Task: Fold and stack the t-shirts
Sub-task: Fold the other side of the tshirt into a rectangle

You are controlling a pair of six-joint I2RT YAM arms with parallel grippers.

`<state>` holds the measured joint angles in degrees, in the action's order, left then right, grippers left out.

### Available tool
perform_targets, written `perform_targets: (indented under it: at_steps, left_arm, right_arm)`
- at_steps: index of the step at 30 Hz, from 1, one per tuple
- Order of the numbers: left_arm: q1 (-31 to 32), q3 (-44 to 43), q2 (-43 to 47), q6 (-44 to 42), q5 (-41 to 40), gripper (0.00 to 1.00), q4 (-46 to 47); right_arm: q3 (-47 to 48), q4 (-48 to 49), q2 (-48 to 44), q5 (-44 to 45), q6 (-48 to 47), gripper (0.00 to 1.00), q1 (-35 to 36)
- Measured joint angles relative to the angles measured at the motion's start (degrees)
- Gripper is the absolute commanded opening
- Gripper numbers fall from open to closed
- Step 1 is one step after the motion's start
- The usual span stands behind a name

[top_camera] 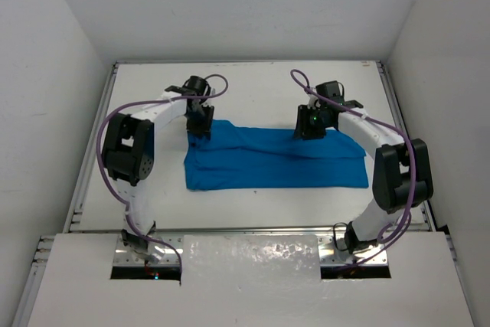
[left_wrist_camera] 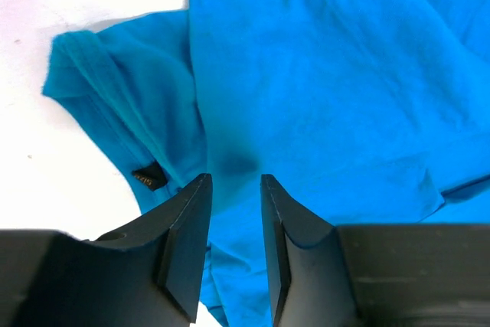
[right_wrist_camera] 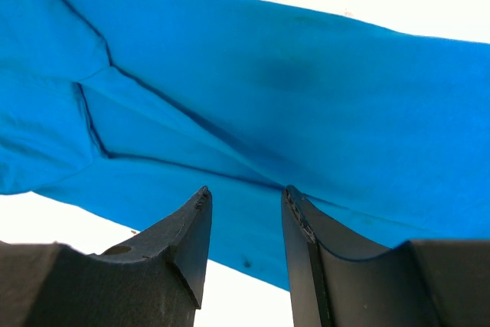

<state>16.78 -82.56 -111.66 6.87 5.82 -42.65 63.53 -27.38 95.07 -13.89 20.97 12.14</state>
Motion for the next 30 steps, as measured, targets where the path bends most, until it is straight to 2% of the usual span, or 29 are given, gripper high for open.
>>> perform_targets:
  at_steps: [6, 8, 12, 22, 30]
  left_arm:
    - [0.0, 0.6, -1.2, -0.4, 1.0, 0.25, 0.8]
    - [0.0, 0.9, -1.7, -0.4, 1.2, 0.20, 1.1]
    - [0.0, 1.7, -1.9, -0.4, 1.4, 0.00, 1.5]
    - [0.0, 1.1, -2.0, 0.5, 1.4, 0.00, 1.9]
    - [-0.6, -8.2, -1.8, 4.7, 6.7, 0.00, 2.1]
  right_arm:
    - [0.0, -0.1, -0.1, 0.2, 0.0, 0.40, 0.0]
    - [0.0, -0.2, -0.1, 0.2, 0.0, 0.40, 0.0]
    - [0.0, -0.2, -0.2, 0.3, 0.0, 0.40, 0.0]
    - [0.0, -0.9, -0.2, 0.4, -0.3, 0.40, 0.0]
    - [0.0, -1.4, -0.2, 0.5, -0.4, 0.40, 0.0]
